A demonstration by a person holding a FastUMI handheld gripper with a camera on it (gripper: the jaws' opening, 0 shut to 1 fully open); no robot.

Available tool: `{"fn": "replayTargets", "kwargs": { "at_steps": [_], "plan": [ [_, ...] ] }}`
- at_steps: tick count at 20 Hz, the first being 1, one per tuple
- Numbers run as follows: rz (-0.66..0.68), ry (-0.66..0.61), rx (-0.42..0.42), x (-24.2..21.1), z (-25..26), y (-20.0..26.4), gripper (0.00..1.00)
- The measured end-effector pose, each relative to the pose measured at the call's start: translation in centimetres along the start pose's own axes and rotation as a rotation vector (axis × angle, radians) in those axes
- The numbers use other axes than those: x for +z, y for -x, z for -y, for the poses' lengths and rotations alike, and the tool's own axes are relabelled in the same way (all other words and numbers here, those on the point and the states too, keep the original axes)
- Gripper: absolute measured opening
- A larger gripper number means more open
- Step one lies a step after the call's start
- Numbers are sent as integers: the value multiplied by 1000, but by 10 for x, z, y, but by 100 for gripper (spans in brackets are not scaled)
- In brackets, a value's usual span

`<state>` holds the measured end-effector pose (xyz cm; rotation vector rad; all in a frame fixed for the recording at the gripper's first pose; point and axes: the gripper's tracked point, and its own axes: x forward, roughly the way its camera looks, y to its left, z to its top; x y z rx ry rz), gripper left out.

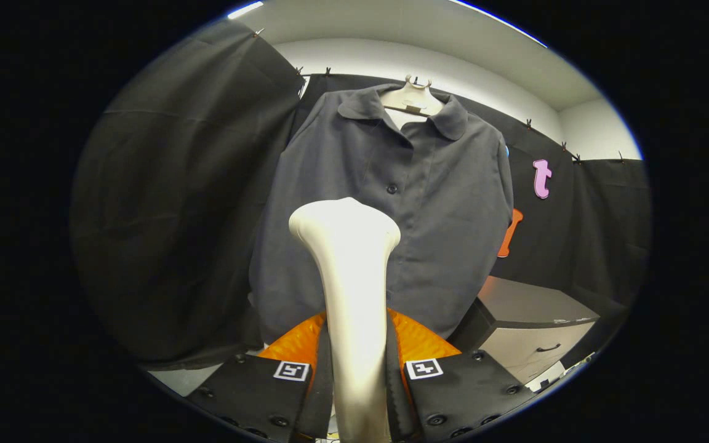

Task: Iron the clothes twice with a garment steamer, once on the left side and once on the right side.

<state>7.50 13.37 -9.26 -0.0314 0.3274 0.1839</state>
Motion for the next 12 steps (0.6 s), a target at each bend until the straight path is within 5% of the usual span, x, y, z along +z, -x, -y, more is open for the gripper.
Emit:
{"fn": "replayTargets", "kwargs": {
  "at_steps": [12],
  "plan": [
    [186, -75, -117, 93, 83, 66, 43]
  ]
}}
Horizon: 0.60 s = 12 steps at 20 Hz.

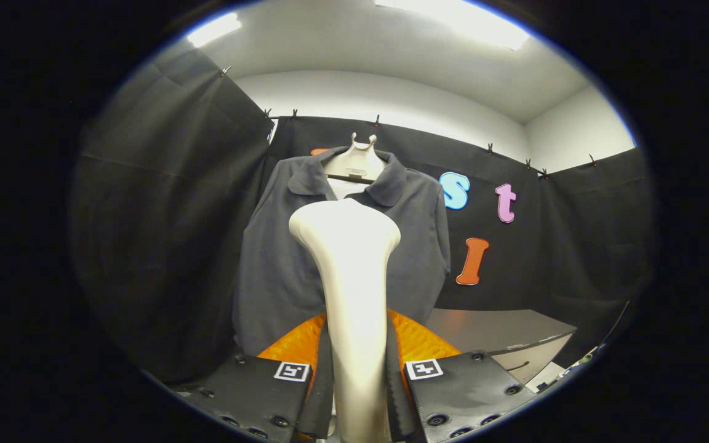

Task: Iron the clothes twice with a garment steamer, once on the left side and once on the right side.

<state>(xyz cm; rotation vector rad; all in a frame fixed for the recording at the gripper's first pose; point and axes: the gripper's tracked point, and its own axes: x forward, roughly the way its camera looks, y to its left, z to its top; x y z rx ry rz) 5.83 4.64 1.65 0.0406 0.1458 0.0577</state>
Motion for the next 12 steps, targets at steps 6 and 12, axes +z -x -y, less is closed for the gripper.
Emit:
{"fn": "replayTargets", "kwargs": {
  "at_steps": [6, 12],
  "plan": [
    [90, -42, -33, 35, 33, 17, 43],
    [123, -56, -66, 37, 66, 28, 43]
  ]
}}
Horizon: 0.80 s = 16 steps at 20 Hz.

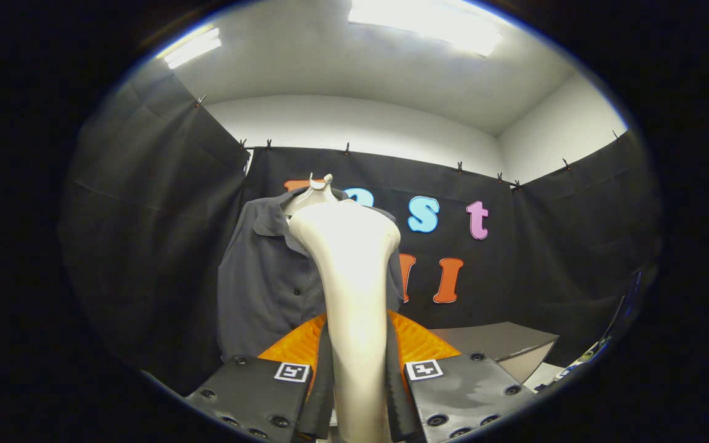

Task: Iron the clothes twice with a garment steamer, once on the left side and once on the right side.

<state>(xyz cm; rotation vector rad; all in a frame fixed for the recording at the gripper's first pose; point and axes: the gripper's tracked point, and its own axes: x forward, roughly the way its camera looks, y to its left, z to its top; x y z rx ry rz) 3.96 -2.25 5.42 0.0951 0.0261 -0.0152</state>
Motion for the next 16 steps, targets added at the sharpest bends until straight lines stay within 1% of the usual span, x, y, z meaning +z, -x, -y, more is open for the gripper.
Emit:
{"fn": "replayTargets", "kwargs": {
  "at_steps": [10, 13, 16],
  "plan": [
    [1, 8, -5, -10, 25, 16, 43],
    [2, 19, -8, -11, 28, 18, 43],
    [7, 30, 8, -10, 25, 22, 43]
  ]
}}
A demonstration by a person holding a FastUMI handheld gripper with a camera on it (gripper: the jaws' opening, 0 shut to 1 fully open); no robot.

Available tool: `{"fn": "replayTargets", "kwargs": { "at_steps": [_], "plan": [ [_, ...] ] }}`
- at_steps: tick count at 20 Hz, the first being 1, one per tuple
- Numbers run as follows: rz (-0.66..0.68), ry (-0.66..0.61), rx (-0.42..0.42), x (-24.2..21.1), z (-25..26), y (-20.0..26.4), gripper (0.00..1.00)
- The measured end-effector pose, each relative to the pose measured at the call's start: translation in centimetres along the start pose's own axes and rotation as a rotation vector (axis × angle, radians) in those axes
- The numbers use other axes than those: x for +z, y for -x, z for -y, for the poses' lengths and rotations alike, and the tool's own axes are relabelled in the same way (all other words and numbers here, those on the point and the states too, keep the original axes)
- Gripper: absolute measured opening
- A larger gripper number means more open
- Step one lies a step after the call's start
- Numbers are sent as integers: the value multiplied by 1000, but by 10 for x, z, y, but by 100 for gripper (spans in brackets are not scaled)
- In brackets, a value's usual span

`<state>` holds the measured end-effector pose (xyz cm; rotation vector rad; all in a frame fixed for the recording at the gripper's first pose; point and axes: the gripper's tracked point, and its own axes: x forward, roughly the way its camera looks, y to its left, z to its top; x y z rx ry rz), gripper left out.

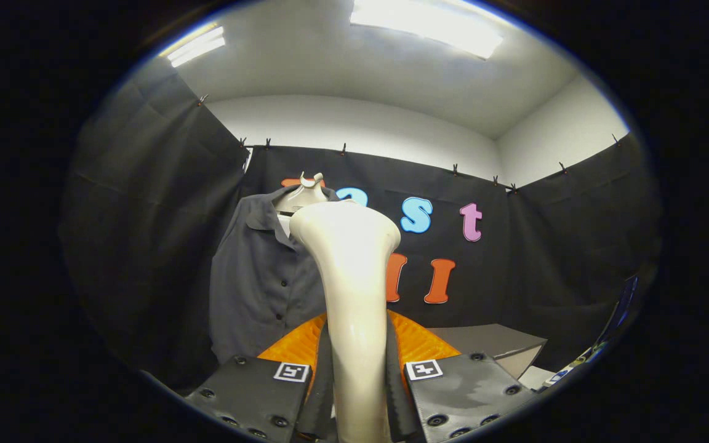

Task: Iron the clothes twice with a garment steamer, once on the left side and once on the right side.

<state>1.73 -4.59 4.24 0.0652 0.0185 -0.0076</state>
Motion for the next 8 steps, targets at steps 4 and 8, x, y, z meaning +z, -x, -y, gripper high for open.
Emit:
{"fn": "replayTargets", "kwargs": {
  "at_steps": [4, 8],
  "plan": [
    [-1, 5, 7, -2, -4, 1, 43],
    [-14, 10, 12, -7, -9, 3, 43]
  ]
}}
